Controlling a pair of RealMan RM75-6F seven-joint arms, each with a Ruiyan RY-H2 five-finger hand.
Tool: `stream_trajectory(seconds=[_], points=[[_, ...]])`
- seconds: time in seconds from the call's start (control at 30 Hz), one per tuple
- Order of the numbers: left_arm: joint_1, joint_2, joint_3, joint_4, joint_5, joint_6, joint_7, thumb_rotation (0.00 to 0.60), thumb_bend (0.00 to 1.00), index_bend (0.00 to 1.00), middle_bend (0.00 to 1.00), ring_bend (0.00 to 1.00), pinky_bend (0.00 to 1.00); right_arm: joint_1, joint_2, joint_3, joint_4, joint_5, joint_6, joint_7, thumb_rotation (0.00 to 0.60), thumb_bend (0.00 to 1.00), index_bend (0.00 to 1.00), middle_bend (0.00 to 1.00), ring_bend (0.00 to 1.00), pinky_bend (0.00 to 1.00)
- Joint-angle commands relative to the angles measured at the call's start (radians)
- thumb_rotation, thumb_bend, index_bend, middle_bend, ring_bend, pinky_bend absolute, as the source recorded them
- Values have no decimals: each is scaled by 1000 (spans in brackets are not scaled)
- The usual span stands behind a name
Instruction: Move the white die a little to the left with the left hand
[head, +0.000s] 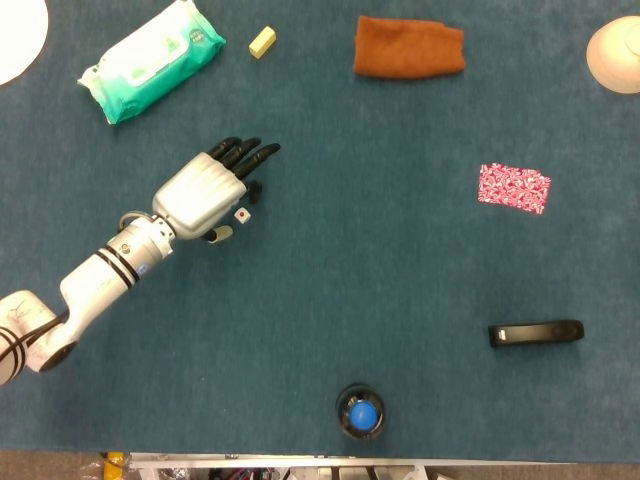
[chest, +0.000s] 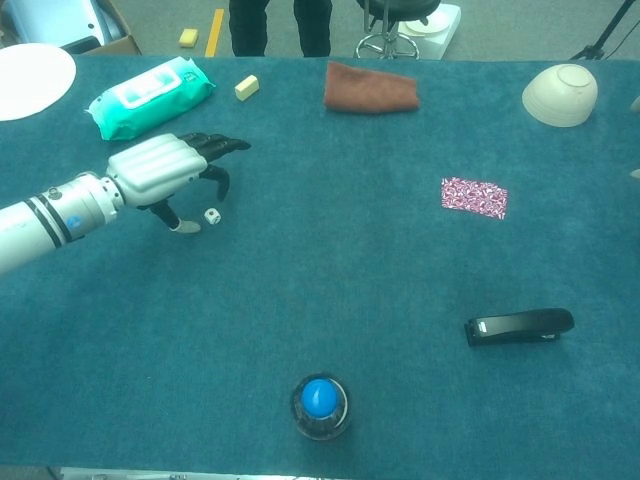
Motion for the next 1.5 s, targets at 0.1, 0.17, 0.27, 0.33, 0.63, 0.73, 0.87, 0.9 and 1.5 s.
stream_trajectory(seconds=[0.1,0.17,0.27,0.33,0.63,0.73,0.87,0.9,1.5], points=[[-12,-2,4,15,17,9,0,600,168,441,0,0,119,-1,-2,0,3,1,-1,3,600,0,402,237,190,283],[-16,-6,10,28,28,16,4,600,168,441,0,0,120,-1,-3,-1,7,1,-2,6,600,0,402,237,189,283],[-19,-10,15,43,35,20,9,600,169,443,0,0,120,-1,-5,-1,10,2,-3,9,600,0,402,237,190,283],[-20,-13,17,53,35,18,12,600,169,444,0,0,121,-2,-5,-1,11,2,-3,10,600,0,402,237,189,283],[-19,-19,32,80,42,21,19,600,169,459,0,0,138,-4,-6,-1,12,3,-2,10,600,0,402,237,189,283],[-19,-19,33,79,43,27,16,600,169,472,0,0,145,-3,-8,-1,14,6,-4,9,600,0,402,237,190,283],[-21,-19,36,76,46,29,19,600,170,476,0,0,146,-3,-10,0,16,7,-6,11,600,0,401,237,189,283],[-22,-20,38,76,48,29,21,600,170,478,0,0,146,-3,-10,0,17,8,-5,12,600,0,402,237,189,283],[-62,-31,41,69,57,-8,61,600,172,476,0,0,155,-12,-5,1,20,10,2,24,600,0,402,237,190,283]])
